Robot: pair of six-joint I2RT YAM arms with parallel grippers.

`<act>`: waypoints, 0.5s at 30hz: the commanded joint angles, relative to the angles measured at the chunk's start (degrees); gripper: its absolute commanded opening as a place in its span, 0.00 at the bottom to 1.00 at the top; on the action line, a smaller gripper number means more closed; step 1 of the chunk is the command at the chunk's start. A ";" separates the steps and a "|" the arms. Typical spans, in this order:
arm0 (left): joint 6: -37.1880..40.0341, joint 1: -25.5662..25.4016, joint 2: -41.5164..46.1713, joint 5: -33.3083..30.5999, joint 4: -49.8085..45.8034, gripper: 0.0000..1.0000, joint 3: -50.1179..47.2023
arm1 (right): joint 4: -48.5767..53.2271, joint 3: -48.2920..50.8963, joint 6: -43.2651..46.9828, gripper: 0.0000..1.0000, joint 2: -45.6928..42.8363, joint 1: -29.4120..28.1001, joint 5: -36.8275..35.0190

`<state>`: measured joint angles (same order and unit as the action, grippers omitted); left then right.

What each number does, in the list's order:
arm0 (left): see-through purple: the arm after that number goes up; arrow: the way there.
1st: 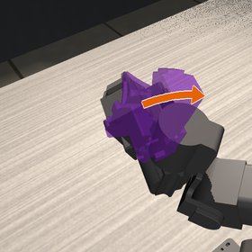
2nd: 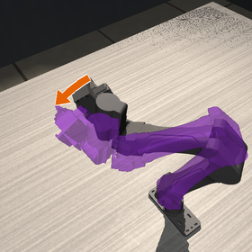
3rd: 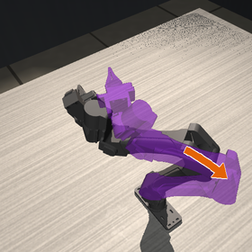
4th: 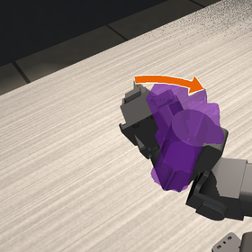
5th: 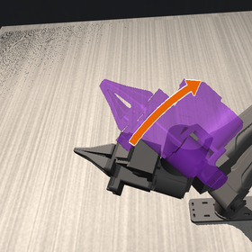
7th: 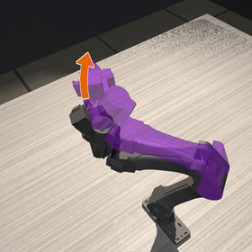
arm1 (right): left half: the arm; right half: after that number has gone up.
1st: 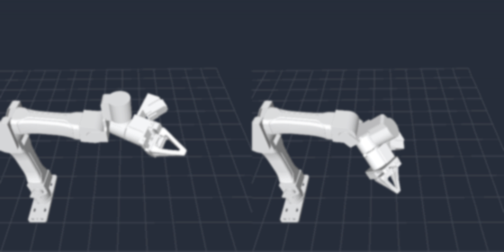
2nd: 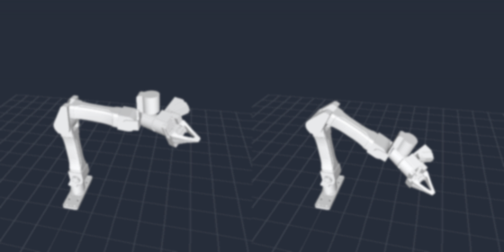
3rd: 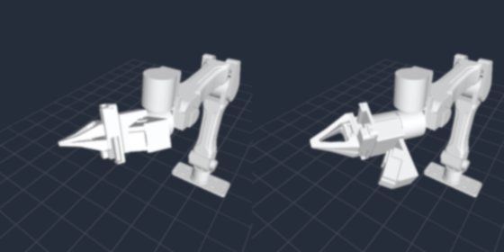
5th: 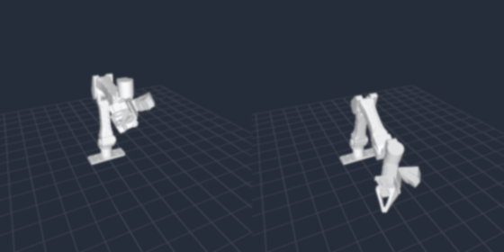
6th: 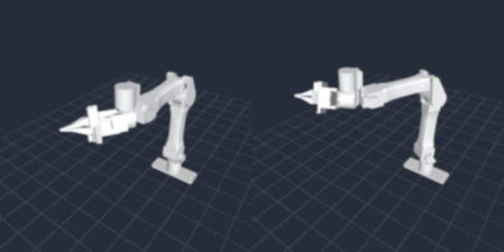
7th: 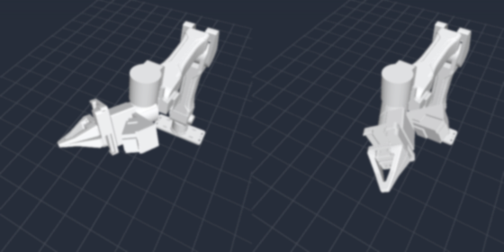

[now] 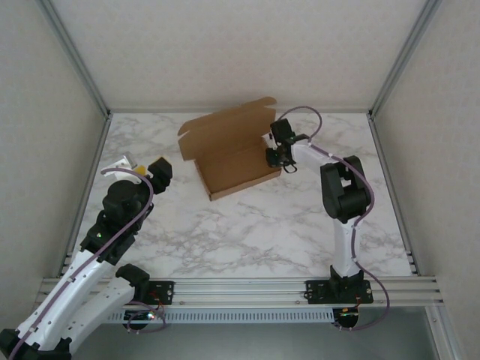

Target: Fold the paper box

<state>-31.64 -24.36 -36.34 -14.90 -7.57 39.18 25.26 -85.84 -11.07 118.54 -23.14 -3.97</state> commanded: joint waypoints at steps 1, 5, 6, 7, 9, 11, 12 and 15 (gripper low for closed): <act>0.70 -0.51 0.78 -1.58 0.80 0.79 -0.33 | -1.57 7.15 -5.58 0.24 -5.60 -0.01 -5.49; 1.05 -0.42 0.35 -2.24 1.37 0.79 -0.66 | -3.99 15.25 -10.56 0.25 -11.76 -0.89 -7.74; 1.20 -0.42 0.13 -2.24 1.69 0.79 -0.80 | -4.57 17.10 -11.24 0.26 -13.20 -1.30 -8.09; 1.35 -0.43 -0.02 -2.10 2.13 0.79 -1.06 | -5.12 18.37 -11.58 0.26 -14.39 -1.58 -8.55; 1.91 -0.34 -0.53 -1.61 3.20 0.78 -1.80 | -6.06 20.69 -12.02 0.32 -16.53 -1.59 -8.60; 2.59 -0.34 -1.34 -0.88 3.72 0.79 -1.81 | -6.30 21.89 -11.93 0.46 -18.51 -1.63 -9.41; 3.11 -0.34 -1.74 -0.38 4.00 0.79 -1.55 | -6.94 22.93 -11.89 0.52 -20.52 -1.63 -9.79; 4.22 -0.34 -3.35 1.80 5.17 0.79 -0.31 | -8.24 24.76 -10.65 0.60 -26.88 -1.65 -9.65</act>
<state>-29.74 -24.34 -38.87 -15.38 -5.10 38.00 19.79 -62.19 -21.67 97.47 -24.64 -11.60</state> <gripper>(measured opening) 0.791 0.586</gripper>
